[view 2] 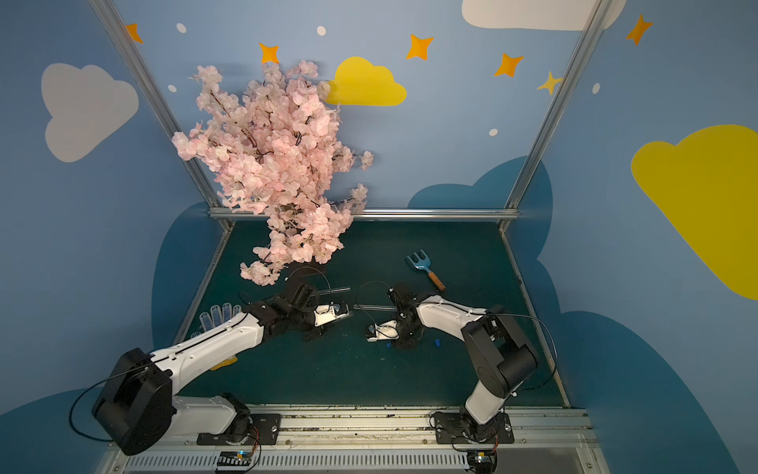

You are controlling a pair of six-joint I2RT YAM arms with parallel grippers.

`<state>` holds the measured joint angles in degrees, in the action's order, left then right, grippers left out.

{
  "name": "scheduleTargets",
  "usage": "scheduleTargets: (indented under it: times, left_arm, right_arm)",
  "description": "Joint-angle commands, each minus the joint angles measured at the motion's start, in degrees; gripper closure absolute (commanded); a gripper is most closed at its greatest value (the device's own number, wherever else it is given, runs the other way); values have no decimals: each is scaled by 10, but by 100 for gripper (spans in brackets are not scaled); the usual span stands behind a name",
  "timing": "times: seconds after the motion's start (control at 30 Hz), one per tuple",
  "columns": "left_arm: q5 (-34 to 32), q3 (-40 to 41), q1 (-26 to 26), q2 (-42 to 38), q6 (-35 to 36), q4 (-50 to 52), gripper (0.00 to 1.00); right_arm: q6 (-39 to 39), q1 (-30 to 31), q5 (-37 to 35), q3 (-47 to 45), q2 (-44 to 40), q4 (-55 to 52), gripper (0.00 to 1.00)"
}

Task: Insert stoppers into test tubes
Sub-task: Pick up the stopper from the center of the board.

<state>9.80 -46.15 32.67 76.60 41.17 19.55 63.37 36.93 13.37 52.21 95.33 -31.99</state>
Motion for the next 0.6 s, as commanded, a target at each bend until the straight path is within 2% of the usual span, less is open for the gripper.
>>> scheduleTargets:
  times: [0.0, 0.3, 0.57]
  left_arm:
    - [2, 2, -1, -1, 8, 0, 97]
    - [1, 1, -1, -2, 8, 1, 97]
    - [0, 0, -1, -3, 9, 1, 97]
  right_arm:
    - [11, -1, 14, 5, 12, -45, 74]
    - [23, -2, 29, 6, 3, -55, 71]
    - [28, -2, 19, 8, 13, -55, 76]
